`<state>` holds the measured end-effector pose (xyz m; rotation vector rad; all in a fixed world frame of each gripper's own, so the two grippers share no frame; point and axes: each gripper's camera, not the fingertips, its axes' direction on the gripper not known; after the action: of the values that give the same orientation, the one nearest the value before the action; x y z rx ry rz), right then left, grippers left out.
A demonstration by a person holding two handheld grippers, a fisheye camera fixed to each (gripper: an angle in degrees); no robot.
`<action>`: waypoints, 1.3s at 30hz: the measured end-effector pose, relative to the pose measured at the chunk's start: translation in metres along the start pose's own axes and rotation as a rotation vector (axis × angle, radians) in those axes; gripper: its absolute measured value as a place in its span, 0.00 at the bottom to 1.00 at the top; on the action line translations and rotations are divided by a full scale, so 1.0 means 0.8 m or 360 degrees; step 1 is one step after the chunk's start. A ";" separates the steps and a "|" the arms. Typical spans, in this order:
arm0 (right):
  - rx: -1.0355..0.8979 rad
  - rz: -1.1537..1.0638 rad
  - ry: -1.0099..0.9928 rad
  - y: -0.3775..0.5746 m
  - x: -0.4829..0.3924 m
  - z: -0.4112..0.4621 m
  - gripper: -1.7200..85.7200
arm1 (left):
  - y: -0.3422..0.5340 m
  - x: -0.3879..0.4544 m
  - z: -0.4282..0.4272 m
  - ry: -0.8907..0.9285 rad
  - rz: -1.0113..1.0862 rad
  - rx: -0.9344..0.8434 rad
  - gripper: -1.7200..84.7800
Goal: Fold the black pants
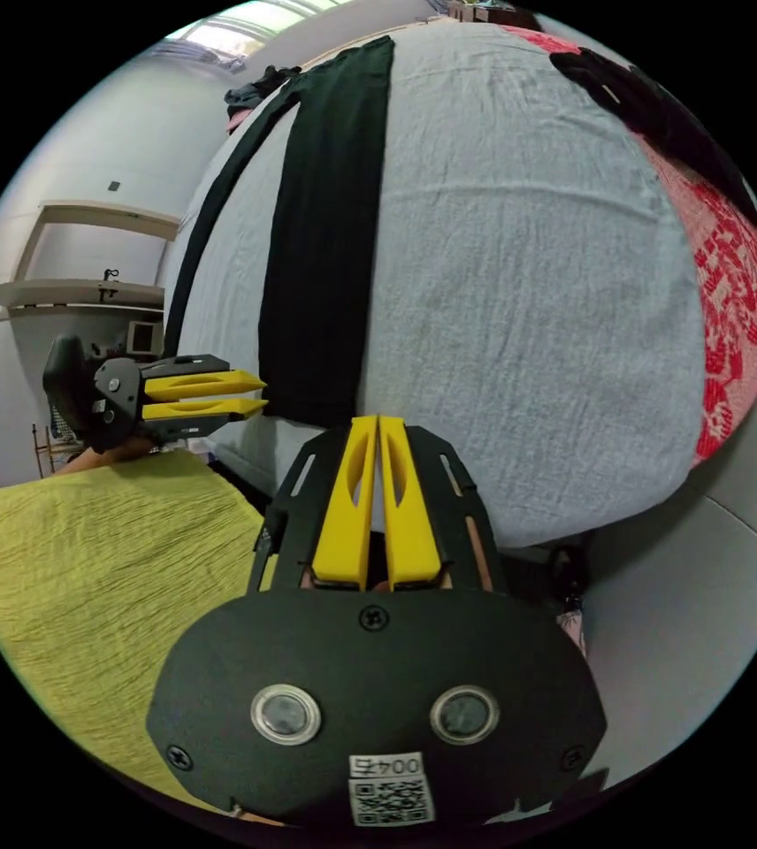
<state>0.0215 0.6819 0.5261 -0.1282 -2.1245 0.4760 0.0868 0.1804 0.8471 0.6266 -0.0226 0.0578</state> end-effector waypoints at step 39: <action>-0.0115 -0.0467 0.0498 -0.275 -0.088 0.255 0.11 | 0.222 -0.292 -0.377 -0.0327 -0.1342 0.0341 0.11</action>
<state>-0.0859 0.4024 0.4535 0.0652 -1.8142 0.1905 -0.1560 0.4902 0.6977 0.8127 0.0509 -0.8287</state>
